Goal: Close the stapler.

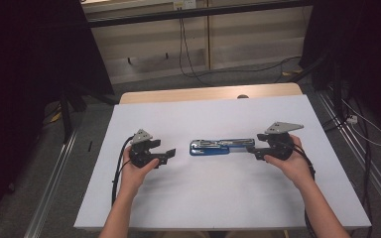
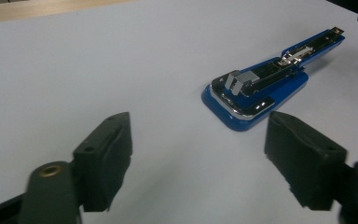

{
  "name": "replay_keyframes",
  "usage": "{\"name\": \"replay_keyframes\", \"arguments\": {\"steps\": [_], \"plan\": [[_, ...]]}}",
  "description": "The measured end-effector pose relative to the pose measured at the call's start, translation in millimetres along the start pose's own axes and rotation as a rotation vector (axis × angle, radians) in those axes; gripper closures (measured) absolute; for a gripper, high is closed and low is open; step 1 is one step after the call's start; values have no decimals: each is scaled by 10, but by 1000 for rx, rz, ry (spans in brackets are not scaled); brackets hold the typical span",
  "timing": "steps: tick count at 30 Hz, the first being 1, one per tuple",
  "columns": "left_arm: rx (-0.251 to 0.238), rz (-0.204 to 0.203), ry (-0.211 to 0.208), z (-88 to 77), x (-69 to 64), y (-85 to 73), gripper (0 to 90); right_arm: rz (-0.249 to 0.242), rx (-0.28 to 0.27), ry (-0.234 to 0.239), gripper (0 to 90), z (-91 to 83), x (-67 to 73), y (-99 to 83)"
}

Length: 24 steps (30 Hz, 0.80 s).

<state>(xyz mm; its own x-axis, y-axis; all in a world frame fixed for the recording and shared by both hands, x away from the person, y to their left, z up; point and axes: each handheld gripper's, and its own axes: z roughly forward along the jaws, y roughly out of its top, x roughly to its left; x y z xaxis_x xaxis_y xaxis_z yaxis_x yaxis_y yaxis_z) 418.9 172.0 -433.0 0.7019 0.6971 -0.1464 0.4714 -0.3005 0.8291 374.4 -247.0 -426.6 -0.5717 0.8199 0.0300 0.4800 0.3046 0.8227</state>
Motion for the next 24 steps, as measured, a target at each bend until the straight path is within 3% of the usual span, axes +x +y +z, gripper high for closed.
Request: {"name": "replay_keyframes", "arguments": {"steps": [6,10,12,16,20,24], "plan": [[26,32,-10,113,-97,62,408,-22,41,-50,693,12,-31,-73],[25,44,-23,157,-155,80,557,2,42,-74,826,-9,-101,-123],[26,69,-25,188,-180,83,619,18,40,-81,855,-39,-139,-131],[43,71,-46,271,-206,67,710,23,46,-101,900,-72,-187,-142],[56,64,-56,350,-228,39,775,29,64,-120,900,-40,-211,-170],[70,86,-56,399,-245,40,849,42,78,-125,900,1,-232,-209]]}}
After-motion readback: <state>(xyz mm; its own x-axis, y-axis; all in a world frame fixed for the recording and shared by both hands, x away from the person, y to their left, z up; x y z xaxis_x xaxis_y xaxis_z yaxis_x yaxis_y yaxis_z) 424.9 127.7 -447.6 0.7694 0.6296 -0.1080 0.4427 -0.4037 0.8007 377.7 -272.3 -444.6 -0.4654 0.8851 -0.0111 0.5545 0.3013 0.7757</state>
